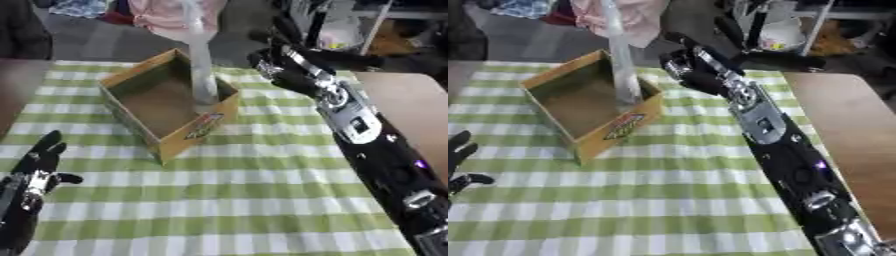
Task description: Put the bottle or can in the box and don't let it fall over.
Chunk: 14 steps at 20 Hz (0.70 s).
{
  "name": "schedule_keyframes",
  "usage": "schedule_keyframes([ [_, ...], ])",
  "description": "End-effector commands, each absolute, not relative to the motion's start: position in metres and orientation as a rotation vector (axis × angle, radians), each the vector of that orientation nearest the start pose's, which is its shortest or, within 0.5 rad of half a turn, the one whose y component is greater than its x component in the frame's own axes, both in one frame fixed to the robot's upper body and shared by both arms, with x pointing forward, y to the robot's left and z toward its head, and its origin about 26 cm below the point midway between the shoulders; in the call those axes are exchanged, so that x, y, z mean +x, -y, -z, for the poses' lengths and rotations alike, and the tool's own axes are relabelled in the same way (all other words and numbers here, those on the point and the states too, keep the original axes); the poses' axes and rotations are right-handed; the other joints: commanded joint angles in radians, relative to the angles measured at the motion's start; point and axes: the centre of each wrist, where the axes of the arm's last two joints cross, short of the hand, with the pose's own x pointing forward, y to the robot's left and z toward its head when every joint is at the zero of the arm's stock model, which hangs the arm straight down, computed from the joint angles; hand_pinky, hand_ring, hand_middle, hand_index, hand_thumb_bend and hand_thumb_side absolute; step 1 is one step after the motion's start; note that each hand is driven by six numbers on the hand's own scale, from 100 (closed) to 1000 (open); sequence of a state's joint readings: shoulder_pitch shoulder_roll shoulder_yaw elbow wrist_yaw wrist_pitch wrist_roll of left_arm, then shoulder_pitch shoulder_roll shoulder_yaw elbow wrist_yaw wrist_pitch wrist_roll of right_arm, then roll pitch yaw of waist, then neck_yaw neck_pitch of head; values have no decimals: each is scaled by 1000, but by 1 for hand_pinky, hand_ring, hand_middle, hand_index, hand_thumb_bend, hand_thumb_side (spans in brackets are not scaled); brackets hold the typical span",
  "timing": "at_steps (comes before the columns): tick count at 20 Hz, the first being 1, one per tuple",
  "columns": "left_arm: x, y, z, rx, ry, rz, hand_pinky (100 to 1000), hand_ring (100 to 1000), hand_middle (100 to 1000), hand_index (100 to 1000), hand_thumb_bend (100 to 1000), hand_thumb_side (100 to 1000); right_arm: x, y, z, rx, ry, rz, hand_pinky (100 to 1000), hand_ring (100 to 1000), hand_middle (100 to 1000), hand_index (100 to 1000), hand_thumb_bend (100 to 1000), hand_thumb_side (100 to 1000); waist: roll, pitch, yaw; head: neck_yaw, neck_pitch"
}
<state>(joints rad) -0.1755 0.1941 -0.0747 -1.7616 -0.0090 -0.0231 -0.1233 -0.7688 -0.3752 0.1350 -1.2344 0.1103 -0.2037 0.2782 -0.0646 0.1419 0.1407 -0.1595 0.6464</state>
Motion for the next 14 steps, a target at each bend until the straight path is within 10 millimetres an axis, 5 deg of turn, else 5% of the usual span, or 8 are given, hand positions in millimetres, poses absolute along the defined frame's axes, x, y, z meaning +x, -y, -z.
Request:
schedule_keyframes([
  [1,311,-250,-97,8,1927,401,612,1000,1000,944,252,804,425,262,-198,-178,2093,-915,884,853,1000,1000,100,631,-2,-19,-12,21,8],
  [9,308,-262,-93,66,1909,380,611,1000,1000,943,253,806,351,303,-150,-154,2122,-620,874,841,999,1000,100,617,-27,-22,-94,104,22],
  [14,307,-263,-91,71,1907,371,611,1000,1000,943,254,807,321,309,-116,-154,2098,-375,860,830,995,1000,100,602,-18,-22,-113,129,29],
])
